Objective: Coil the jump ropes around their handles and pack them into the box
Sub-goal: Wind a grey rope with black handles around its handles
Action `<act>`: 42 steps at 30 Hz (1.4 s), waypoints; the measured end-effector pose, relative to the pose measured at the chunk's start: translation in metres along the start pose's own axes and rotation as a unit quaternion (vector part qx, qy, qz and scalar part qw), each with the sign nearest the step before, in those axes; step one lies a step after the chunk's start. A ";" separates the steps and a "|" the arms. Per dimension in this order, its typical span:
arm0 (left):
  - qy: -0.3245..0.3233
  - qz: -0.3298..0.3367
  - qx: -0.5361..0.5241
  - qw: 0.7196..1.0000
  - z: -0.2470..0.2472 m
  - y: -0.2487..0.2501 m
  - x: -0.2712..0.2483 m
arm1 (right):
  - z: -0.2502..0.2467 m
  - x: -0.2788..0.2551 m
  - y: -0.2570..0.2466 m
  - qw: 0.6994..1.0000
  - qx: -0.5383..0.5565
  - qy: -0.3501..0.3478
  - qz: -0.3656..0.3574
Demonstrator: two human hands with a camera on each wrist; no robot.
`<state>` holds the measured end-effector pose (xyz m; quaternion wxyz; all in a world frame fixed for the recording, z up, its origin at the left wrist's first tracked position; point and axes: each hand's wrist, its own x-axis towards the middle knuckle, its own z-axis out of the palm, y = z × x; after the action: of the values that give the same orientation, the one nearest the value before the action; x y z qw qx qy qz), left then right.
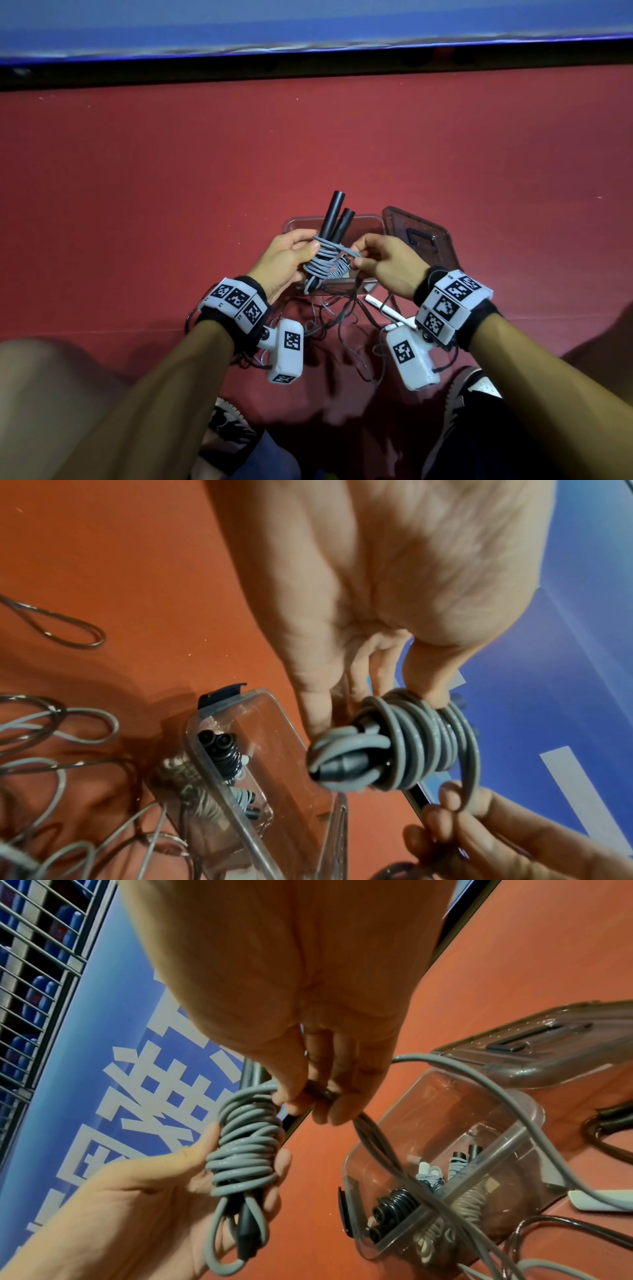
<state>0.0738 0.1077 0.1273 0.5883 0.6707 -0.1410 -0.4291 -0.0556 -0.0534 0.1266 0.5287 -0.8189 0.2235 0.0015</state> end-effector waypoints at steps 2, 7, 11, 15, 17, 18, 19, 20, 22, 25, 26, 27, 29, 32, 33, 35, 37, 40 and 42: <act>0.000 -0.005 0.006 1.000 0.002 0.000 -0.001 | 0.001 0.000 0.002 1.000 0.018 0.009 0.007; 0.004 -0.014 0.000 1.000 0.004 -0.001 -0.002 | 0.003 0.002 0.008 1.000 0.028 0.001 -0.002; 0.004 -0.018 -0.017 1.000 0.002 -0.002 -0.002 | 0.004 0.006 0.013 0.999 -0.036 -0.020 -0.025; -0.007 -0.010 -0.025 1.000 0.002 -0.004 -0.003 | 0.005 0.005 0.010 0.997 -0.065 -0.017 -0.031; -0.004 0.000 -0.012 1.000 0.004 -0.005 -0.003 | 0.004 0.005 0.009 0.997 -0.071 -0.009 -0.037; 0.000 0.009 0.001 1.000 0.006 -0.005 -0.003 | 0.004 0.005 0.009 0.997 -0.073 -0.004 -0.039; 0.005 0.017 0.016 1.000 0.007 -0.006 -0.002 | 0.004 0.005 0.008 0.996 -0.075 0.001 -0.039; 0.010 0.023 0.027 0.999 0.008 -0.006 -0.001 | 0.004 0.005 0.008 0.996 -0.079 0.006 -0.038; 0.019 0.025 0.044 0.999 0.009 -0.006 0.002 | 0.005 0.005 0.007 0.996 -0.083 0.016 -0.037; 0.018 0.014 0.063 0.998 0.007 -0.007 0.004 | 0.007 0.004 0.007 0.998 -0.059 0.022 -0.028; 0.005 0.015 0.077 0.997 0.007 -0.009 0.004 | 0.007 0.004 0.008 0.998 -0.057 0.026 -0.024; -0.013 0.020 0.102 0.994 0.008 -0.010 0.003 | 0.007 0.005 0.008 0.998 -0.058 0.031 -0.022; -0.033 0.039 0.135 0.990 0.009 -0.015 0.001 | 0.006 0.006 0.009 0.998 -0.056 0.035 -0.024; -0.015 0.070 0.140 0.987 0.006 -0.020 0.006 | 0.007 0.006 0.008 0.998 -0.049 0.026 -0.028; -0.021 0.078 0.146 0.986 0.007 -0.018 0.005 | 0.006 0.006 0.008 0.998 -0.050 0.025 -0.027; -0.025 0.087 0.140 0.986 0.006 -0.015 0.005 | 0.005 0.006 0.006 0.998 -0.050 0.022 -0.025; -0.025 0.088 0.112 0.989 0.005 -0.011 0.002 | 0.005 0.007 0.003 0.999 -0.030 0.015 -0.020; -0.030 0.079 0.089 0.992 0.005 -0.008 0.002 | 0.005 0.007 0.003 0.999 0.020 0.029 0.004; -0.046 0.066 0.074 0.994 0.004 -0.007 0.003 | 0.003 0.007 0.002 0.999 0.030 0.036 0.007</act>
<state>0.0703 0.1047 0.1203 0.5572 0.6809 -0.2431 -0.4085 -0.0495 -0.0538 0.1224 0.5443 -0.8009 0.2475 -0.0307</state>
